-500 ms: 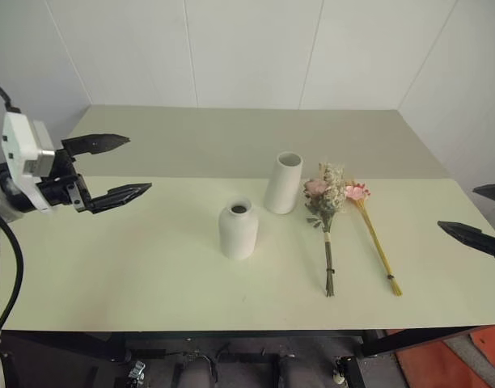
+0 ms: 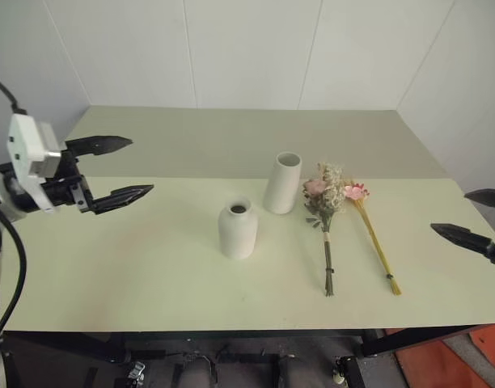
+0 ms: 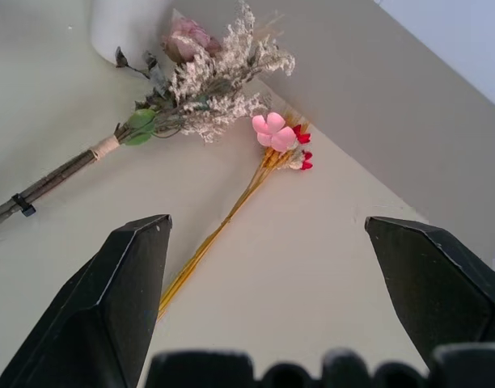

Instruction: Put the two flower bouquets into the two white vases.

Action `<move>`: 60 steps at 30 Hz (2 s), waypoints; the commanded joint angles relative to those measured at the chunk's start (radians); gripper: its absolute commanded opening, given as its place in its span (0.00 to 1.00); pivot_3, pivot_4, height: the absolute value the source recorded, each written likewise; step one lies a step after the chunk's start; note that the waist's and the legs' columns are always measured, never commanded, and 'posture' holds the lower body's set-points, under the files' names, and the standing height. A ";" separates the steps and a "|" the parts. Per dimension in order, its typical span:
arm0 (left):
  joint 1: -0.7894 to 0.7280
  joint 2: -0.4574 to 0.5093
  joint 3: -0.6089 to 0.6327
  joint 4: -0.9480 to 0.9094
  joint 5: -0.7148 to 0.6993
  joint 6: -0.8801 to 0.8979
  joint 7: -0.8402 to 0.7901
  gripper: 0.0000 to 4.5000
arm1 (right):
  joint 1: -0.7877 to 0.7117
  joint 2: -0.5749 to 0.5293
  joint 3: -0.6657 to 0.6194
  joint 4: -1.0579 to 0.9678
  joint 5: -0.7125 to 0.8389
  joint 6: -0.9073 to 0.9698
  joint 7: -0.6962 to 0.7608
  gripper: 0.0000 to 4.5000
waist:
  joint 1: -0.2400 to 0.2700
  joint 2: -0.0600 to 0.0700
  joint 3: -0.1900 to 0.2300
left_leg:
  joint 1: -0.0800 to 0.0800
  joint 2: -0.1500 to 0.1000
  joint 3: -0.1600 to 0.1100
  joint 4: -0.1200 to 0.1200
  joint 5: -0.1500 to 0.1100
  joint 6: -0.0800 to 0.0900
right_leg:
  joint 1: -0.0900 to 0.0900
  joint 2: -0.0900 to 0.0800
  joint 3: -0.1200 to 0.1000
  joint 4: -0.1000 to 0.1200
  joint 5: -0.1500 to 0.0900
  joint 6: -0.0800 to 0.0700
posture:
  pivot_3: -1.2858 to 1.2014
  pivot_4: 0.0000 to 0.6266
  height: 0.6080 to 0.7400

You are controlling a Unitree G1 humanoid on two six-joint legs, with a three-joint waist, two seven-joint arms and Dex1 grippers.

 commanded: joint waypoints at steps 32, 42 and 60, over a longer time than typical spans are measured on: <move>-0.066 -0.044 -0.122 -0.034 0.109 -0.042 0.030 1.00 | -1.023 0.384 0.936 1.193 -0.461 0.043 -0.028 0.07 | -0.003 0.000 0.001 | -0.014 -0.001 0.001 0.003 0.000 0.001 | -0.015 0.002 0.004 0.002 0.012 0.001 | 0.52 0.24 1.00; -0.083 -0.033 -0.119 0.012 0.134 -0.072 0.023 1.00 | -1.026 0.417 0.714 1.159 -0.502 -0.298 -0.551 0.01 | -0.004 0.000 0.001 | -0.015 -0.001 0.002 0.003 0.001 0.000 | -0.015 0.002 0.005 0.002 0.012 0.001 | 0.52 0.24 1.00; -0.090 -0.040 -0.114 0.045 0.135 -0.092 0.007 1.00 | -1.071 0.890 0.381 0.704 -0.018 -0.776 -0.692 0.01 | -0.026 0.001 0.001 | -0.014 0.000 0.003 0.001 0.001 0.000 | -0.017 0.003 0.007 0.004 0.013 0.002 | 0.52 0.24 1.00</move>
